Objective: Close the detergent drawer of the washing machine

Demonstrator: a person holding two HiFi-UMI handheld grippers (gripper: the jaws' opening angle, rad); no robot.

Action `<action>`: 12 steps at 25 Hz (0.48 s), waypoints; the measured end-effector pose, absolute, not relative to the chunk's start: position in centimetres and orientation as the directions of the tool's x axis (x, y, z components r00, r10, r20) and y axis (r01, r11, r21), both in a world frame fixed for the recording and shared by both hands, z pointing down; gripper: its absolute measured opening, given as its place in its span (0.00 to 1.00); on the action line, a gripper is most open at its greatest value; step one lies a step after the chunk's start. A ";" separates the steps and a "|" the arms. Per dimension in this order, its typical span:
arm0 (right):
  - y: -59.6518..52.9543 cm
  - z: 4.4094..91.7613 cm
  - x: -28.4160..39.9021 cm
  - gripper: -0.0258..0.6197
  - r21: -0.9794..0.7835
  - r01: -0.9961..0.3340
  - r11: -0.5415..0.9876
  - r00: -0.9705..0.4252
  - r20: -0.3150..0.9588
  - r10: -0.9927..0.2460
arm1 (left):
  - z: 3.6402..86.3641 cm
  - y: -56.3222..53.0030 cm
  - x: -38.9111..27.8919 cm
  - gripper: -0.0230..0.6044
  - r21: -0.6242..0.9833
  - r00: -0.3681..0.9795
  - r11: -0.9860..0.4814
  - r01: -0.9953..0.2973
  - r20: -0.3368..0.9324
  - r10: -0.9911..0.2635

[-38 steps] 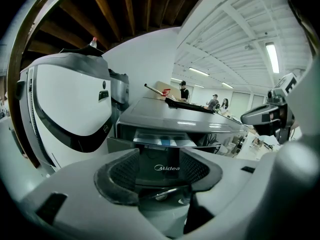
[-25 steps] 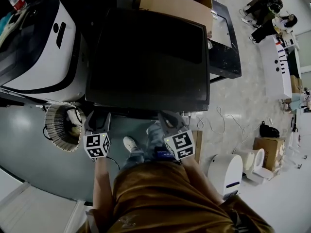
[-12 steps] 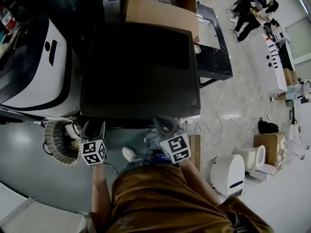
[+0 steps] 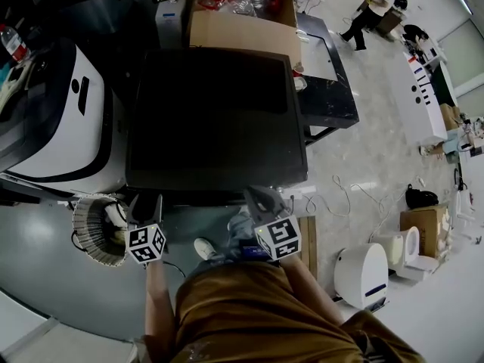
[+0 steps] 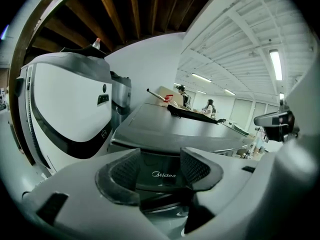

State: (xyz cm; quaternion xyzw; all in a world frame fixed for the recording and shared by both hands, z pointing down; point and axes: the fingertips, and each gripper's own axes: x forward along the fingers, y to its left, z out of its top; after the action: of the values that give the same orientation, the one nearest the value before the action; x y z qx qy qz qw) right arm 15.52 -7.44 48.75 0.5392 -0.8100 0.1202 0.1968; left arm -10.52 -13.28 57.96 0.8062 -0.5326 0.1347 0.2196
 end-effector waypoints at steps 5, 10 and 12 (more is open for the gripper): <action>-6.6 48.3 14.9 0.06 0.036 -0.911 0.410 -0.354 0.439 -0.826 | 54.2 -12.8 -9.6 0.38 0.212 0.408 -0.352 -0.912 0.363 -0.838; -5.3 47.7 13.6 0.06 0.040 -0.902 0.430 -0.378 0.405 -0.832 | 50.4 -11.6 -8.6 0.14 0.211 0.431 -0.382 -0.900 0.286 -0.856; -5.0 47.2 13.4 0.06 0.043 -0.902 0.430 -0.382 0.387 -0.840 | 49.4 -11.2 -8.0 0.10 0.203 0.442 -0.397 -0.895 0.287 -0.850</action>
State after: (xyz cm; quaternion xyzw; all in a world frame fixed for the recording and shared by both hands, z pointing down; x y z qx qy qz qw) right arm 13.42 -4.95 47.23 0.5267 -0.8266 0.0877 0.1780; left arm -8.02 -11.15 49.43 0.8328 -0.5239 0.0684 0.1651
